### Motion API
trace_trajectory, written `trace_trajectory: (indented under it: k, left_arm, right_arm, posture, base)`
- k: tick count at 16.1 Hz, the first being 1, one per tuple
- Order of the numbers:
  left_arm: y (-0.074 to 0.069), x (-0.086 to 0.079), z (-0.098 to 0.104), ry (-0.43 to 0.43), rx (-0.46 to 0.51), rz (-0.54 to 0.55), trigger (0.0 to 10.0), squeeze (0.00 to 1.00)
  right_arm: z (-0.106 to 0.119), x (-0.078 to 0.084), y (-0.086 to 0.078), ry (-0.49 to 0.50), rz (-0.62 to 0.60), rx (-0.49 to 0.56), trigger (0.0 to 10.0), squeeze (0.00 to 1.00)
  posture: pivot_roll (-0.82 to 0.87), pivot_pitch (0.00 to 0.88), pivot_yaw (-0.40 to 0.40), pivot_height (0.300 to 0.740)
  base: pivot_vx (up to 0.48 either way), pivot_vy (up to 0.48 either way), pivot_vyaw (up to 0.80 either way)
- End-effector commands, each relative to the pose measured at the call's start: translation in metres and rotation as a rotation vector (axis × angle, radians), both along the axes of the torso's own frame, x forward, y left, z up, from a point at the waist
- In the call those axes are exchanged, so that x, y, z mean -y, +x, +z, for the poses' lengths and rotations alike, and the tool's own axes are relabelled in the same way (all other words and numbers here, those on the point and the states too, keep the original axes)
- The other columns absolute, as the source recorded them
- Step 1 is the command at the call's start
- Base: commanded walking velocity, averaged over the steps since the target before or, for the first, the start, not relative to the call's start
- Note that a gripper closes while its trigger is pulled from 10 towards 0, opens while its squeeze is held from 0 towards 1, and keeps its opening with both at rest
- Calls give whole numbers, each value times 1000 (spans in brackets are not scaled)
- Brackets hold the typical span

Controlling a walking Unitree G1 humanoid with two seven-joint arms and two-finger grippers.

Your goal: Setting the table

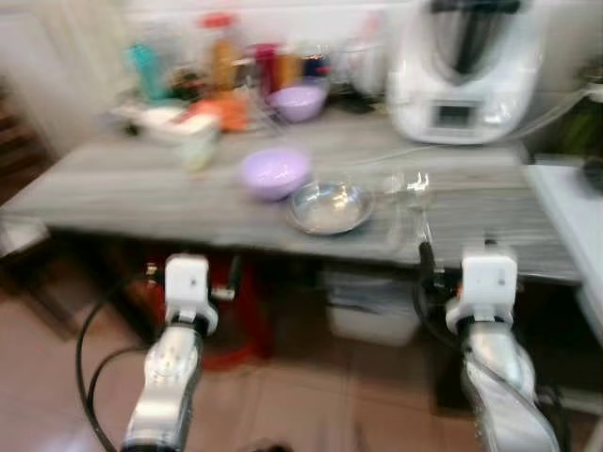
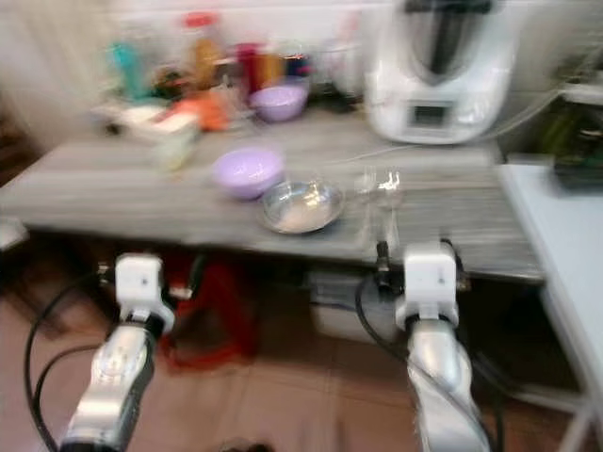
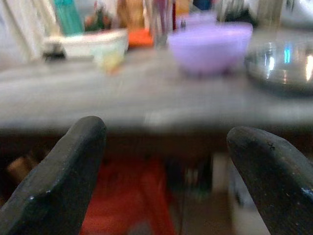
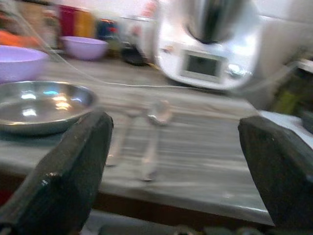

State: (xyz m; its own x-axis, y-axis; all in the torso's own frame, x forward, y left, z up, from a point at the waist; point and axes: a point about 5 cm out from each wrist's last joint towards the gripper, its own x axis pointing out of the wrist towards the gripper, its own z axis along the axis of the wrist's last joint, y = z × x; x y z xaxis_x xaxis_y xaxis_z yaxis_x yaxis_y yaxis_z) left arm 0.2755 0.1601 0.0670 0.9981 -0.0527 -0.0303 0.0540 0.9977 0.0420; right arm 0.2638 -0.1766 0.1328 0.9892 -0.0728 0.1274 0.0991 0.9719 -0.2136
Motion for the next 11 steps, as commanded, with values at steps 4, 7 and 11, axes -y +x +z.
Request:
trace_trajectory:
  k: [4,7,11]
  left_arm:
    - [6,-2,5,18,18,1,10000,0]
    - [5,-3,5,21,18,1,10000,0]
    - [7,-1,4,20,19,-3,10000,0]
  right_arm:
    - [-3,-1,-1,9,0,-10,10000,47]
    - [-3,-1,1,6,7,-7,10000,0]
    - [-2,-2,3,2,18,-4,10000,0]
  posture:
    - [-107,0,109,740]
    - [-104,0,106,740]
    - [-104,0,99,740]
  base:
    - [-275,0,0]
    - [-273,0,0]
    - [-353,0,0]
